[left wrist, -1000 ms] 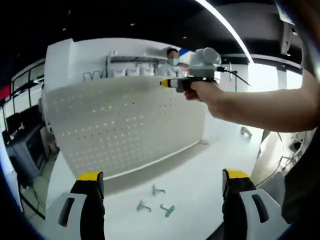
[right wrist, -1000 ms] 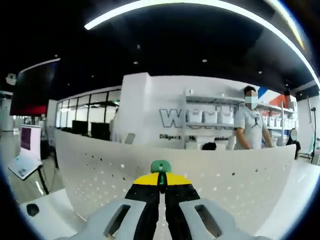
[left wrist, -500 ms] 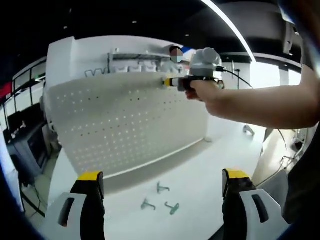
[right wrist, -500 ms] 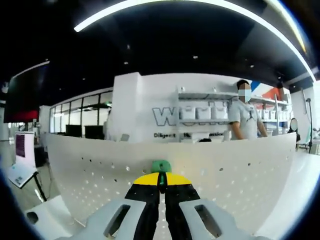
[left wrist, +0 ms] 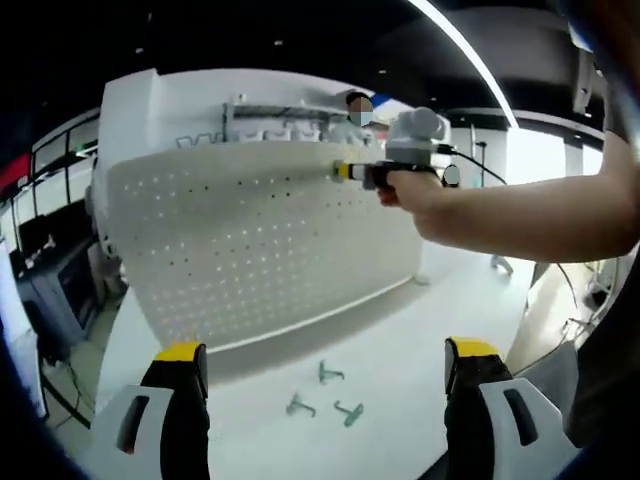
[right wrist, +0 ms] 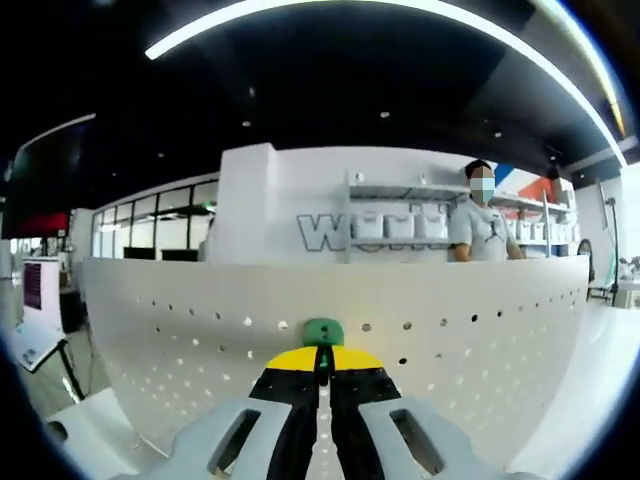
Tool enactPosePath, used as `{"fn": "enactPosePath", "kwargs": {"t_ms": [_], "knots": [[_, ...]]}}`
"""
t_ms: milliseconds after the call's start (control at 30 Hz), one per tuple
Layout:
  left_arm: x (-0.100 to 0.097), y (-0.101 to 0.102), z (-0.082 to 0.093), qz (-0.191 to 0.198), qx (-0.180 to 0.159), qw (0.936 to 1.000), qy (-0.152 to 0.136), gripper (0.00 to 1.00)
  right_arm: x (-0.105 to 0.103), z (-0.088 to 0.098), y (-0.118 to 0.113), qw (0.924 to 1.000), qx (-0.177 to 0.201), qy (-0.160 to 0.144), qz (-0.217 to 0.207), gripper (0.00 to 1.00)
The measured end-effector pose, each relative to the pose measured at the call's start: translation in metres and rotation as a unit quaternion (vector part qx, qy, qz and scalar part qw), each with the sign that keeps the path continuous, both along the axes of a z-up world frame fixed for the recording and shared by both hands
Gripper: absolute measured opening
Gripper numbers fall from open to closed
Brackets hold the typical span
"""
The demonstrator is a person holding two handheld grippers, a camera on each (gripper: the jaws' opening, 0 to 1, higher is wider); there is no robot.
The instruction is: Insert the hook assembly into the mounting plate slot until the hook locks in place.
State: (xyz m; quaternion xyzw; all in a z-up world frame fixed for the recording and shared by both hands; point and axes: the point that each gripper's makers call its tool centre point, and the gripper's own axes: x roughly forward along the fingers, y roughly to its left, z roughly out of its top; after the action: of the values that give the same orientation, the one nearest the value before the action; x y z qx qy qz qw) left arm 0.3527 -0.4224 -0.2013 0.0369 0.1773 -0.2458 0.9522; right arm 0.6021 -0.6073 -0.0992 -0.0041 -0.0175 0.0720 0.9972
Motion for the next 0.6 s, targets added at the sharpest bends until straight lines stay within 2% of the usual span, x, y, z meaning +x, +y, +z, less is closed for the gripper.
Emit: {"fn": "enactPosePath", "kwargs": {"t_ms": [367, 600], "knots": [[0.0009, -0.0014, 0.0004, 0.000, 0.001, 1.0000, 0.001, 1.00, 0.0005, -0.0027, 0.0013, 0.9995, -0.014, 0.026, 0.004, 0.03], [-0.0022, 0.0022, 0.0026, 0.007, -0.001, 1.0000, -0.002, 1.00, -0.0031, 0.0043, -0.0003, 0.9997, -0.001, 0.023, 0.004, 0.14]]}}
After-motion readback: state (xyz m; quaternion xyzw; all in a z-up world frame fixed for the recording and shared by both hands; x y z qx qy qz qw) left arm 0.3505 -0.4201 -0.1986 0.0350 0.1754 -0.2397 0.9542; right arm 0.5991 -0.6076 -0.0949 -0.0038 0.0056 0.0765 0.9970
